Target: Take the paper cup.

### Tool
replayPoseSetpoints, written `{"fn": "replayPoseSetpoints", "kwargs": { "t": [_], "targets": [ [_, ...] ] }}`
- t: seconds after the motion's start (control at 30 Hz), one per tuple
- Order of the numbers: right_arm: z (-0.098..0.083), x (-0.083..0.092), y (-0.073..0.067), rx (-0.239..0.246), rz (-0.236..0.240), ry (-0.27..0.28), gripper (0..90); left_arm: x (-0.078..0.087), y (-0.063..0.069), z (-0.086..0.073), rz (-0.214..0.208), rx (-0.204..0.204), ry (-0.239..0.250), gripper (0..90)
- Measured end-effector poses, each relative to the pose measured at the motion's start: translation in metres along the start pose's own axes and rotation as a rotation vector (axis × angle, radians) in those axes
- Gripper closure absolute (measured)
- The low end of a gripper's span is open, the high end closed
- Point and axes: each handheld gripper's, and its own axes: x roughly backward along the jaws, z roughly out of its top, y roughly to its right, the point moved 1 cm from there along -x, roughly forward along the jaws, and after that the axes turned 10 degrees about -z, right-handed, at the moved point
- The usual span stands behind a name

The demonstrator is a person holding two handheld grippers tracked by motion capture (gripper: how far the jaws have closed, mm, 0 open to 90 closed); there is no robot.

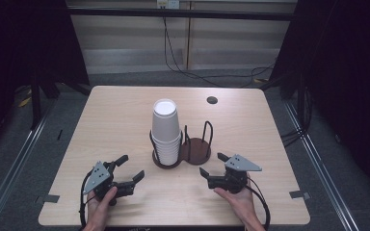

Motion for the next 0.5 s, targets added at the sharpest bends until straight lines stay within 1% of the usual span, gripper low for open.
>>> {"fn": "replayPoseSetpoints", "kwargs": {
  "t": [0.03,0.07,0.1,0.13,0.17,0.23,0.3,0.33,0.37,0.4,0.43,0.5],
  "targets": [
    [0.0,0.0,0.0,0.0,0.0,0.0,13.5,-0.0012,0.0023,-0.0001,-0.005,-0.021,0.002,15.5],
    [-0.0001,-0.0015,0.0011,-0.004,-0.016,-0.023,14.1,-0.0039,0.0051,0.0002,-0.019,-0.046,-0.006,15.7],
    [-0.0001,-0.0015,0.0011,-0.004,-0.016,-0.023,14.1,-0.0039,0.0051,0.0002,-0.019,-0.046,-0.006,15.6],
    [-0.0001,-0.0013,0.0013,0.004,-0.017,-0.027,15.3,-0.0057,0.0057,0.0003,-0.031,-0.037,-0.011,15.6],
    [0.0006,-0.0008,0.0013,0.002,-0.004,-0.025,16.2,-0.0074,0.007,0.0004,-0.036,-0.035,-0.015,15.6],
    [0.0021,0.0008,0.0014,-0.019,0.017,-0.006,16.2,-0.0083,0.0076,0.0007,-0.043,-0.044,-0.028,15.6],
    [0.0045,0.0024,0.0011,-0.033,0.033,0.004,16.9,-0.0076,0.0067,0.0007,-0.038,-0.046,-0.024,15.5],
    [0.0055,0.0036,0.0006,-0.027,0.057,0.014,21.8,-0.0074,0.0068,0.0004,-0.037,-0.036,-0.015,15.5],
    [0.0055,0.0036,0.0006,-0.027,0.057,0.014,21.8,-0.0062,0.0056,0.0005,-0.035,-0.047,-0.019,15.5],
    [0.0063,0.0039,-0.002,-0.015,0.09,0.01,21.4,-0.0055,0.0056,0.0004,-0.03,-0.048,-0.014,15.5],
    [0.0063,0.0039,-0.002,-0.015,0.09,0.01,21.4,-0.0055,0.0056,0.0004,-0.03,-0.048,-0.014,15.5],
    [0.0069,0.0043,-0.0057,0.009,0.081,0.016,20.1,-0.0059,0.0061,0.0003,-0.035,-0.044,-0.01,15.5]
  ]
}}
